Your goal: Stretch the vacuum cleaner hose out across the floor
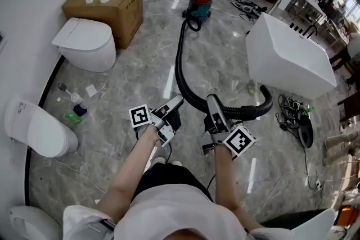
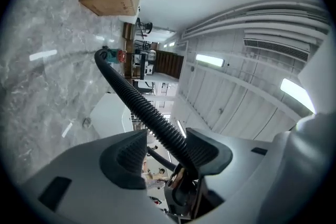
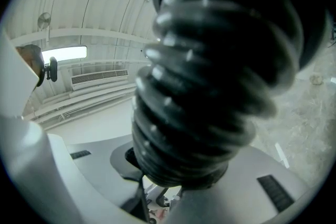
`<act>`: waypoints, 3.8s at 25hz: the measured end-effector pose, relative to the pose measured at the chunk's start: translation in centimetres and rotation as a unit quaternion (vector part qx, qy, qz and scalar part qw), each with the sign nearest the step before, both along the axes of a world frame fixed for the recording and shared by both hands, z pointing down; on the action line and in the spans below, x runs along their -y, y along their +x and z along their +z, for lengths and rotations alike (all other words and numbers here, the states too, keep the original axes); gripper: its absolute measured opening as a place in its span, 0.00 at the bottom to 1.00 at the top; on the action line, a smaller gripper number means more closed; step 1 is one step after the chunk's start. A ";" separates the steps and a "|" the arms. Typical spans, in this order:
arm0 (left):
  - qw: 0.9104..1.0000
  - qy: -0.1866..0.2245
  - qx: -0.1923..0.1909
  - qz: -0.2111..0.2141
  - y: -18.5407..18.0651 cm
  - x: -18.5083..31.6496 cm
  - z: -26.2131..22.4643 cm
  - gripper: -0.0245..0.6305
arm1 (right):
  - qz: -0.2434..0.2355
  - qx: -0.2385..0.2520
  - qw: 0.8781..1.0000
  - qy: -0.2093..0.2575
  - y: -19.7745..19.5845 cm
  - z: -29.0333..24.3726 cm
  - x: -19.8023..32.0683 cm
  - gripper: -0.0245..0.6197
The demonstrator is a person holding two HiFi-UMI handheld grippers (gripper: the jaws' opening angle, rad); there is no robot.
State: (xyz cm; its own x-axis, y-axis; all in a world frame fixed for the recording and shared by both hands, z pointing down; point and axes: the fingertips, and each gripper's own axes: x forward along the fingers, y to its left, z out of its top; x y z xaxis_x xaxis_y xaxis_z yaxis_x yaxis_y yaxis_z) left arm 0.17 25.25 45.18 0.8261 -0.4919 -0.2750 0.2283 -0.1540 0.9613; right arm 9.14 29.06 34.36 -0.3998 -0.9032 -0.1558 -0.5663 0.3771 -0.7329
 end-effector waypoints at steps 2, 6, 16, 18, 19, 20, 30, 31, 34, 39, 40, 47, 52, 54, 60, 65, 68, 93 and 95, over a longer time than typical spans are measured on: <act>1.000 -0.005 -0.002 0.019 0.9 -0.4 0.1 0.40 | 0.002 -0.001 1.000 0.000 0.2 -0.2 -0.3 0.26; 0.998 -0.034 -0.048 0.021 1.8 0.1 -0.2 0.43 | 0.004 0.006 1.000 0.011 0.3 -1.0 -0.8 0.26; 0.992 -0.041 -0.115 0.039 3.5 0.7 -1.3 0.43 | 0.013 0.014 1.000 0.015 0.6 -1.3 -2.7 0.26; 0.989 -0.047 -0.132 0.044 3.9 0.6 -1.6 0.43 | 0.015 0.017 1.000 0.016 0.9 -1.5 -2.8 0.26; 0.988 -0.054 -0.139 0.045 4.1 0.5 -1.6 0.44 | 0.015 0.020 1.000 0.017 0.9 -1.7 -2.9 0.26; 0.987 -0.062 -0.143 0.048 4.3 0.4 -1.5 0.46 | 0.015 0.023 0.999 0.018 1.0 -1.8 -2.8 0.26; 0.977 -0.092 -0.192 0.030 4.3 2.7 -2.5 0.54 | 0.001 0.061 0.998 0.007 0.3 -0.9 -3.5 0.26; 0.978 -0.090 -0.188 0.035 4.4 2.7 -2.5 0.54 | 0.002 0.060 0.998 0.008 0.4 -0.9 -3.5 0.26; 0.979 -0.097 -0.174 0.043 4.7 2.5 -2.2 0.42 | 0.002 0.054 0.998 0.011 0.5 -0.9 -3.5 0.26; 0.978 -0.102 -0.176 0.039 4.8 2.1 -2.0 0.39 | 0.004 0.046 0.999 0.011 1.0 -0.9 -3.8 0.27; 0.978 -0.103 -0.177 0.037 4.8 2.1 -2.0 0.39 | 0.006 0.046 0.999 0.011 1.1 -0.8 -3.8 0.27; 0.972 -0.122 -0.198 0.020 4.1 2.7 -1.6 0.34 | 0.015 0.057 0.998 0.002 1.1 0.3 -3.4 0.27; 0.971 -0.121 -0.206 -0.010 3.6 3.4 -2.0 0.32 | 0.022 0.101 0.995 -0.009 1.5 1.5 -3.2 0.27; 0.969 -0.125 -0.213 -0.030 3.4 3.9 -2.1 0.31 | 0.032 0.130 0.991 -0.016 1.7 2.1 -3.1 0.27; 0.962 -0.131 -0.228 -0.080 3.2 5.7 -3.0 0.30 | 0.042 0.164 0.985 -0.041 1.2 4.0 -2.8 0.31; 0.973 -0.105 -0.196 -0.068 3.7 6.8 -4.1 0.30 | 0.007 0.175 0.982 -0.064 -0.6 5.4 -2.9 0.31; 0.978 -0.093 -0.174 -0.061 3.7 7.2 -4.1 0.30 | -0.011 0.191 0.978 -0.077 -1.2 6.3 -2.8 0.31; 0.996 0.054 0.073 -0.027 2.4 9.5 -3.2 0.30 | -0.044 0.176 0.981 -0.065 -1.2 5.2 -3.2 0.31; 0.993 0.067 0.094 -0.016 2.6 9.1 -2.9 0.30 | -0.039 0.166 0.983 -0.067 -1.0 5.2 -3.0 0.31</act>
State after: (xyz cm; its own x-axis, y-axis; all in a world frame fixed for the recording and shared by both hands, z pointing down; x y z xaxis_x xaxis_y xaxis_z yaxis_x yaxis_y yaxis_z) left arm 2.72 16.17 42.24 0.8539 -0.4878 -0.1815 0.0390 -0.2878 0.9569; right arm 8.11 32.10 39.59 -0.4168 -0.8929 -0.1706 -0.2611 0.2974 -0.9184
